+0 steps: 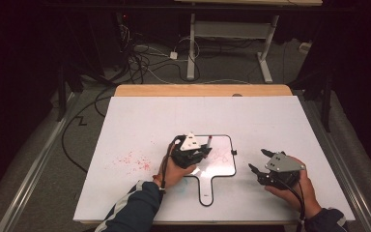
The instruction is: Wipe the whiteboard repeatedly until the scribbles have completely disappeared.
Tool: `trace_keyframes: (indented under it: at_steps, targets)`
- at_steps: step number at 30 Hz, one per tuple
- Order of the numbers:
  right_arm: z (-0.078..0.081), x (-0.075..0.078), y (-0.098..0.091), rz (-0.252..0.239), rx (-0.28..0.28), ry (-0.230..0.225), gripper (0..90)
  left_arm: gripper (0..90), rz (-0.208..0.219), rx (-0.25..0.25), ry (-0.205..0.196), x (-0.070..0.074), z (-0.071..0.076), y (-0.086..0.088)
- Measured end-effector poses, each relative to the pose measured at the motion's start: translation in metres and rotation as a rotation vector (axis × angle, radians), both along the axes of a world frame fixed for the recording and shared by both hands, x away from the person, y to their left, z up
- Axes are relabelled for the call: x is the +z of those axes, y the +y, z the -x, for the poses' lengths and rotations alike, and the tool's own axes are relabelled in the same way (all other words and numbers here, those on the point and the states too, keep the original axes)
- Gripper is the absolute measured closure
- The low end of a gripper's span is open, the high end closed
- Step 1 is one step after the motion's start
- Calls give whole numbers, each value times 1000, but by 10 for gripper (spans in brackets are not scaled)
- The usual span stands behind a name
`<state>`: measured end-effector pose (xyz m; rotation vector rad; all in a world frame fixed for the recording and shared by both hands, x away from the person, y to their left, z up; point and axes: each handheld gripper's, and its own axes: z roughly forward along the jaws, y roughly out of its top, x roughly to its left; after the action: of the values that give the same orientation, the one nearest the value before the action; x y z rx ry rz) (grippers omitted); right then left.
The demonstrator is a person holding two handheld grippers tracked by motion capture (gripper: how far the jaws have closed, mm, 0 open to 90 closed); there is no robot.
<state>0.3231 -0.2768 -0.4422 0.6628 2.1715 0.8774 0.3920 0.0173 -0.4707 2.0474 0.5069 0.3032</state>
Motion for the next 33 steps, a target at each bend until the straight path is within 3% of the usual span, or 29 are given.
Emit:
trace_keyframes:
  at_steps: [6,13,17,21,27,33]
  targets:
    - [1,-1,2,-2,8,5,363,787,-93,-93,-33,9,9,-32]
    - [3,0,-1,-8,5,0,363,787,-75,-114,-14,10,-1,-60]
    - [3,0,-2,-1,8,-2,364,787,-100,-128,-36,11,-3,-68]
    - [4,-1,-2,-2,11,-2,364,787,-73,-115,-7,9,-8,-57]
    - [5,0,-2,-4,5,-4,364,787,-43,-89,26,6,-15,-27]
    - [5,0,-2,-2,1,-3,364,786,-65,-83,5,5,-10,1]
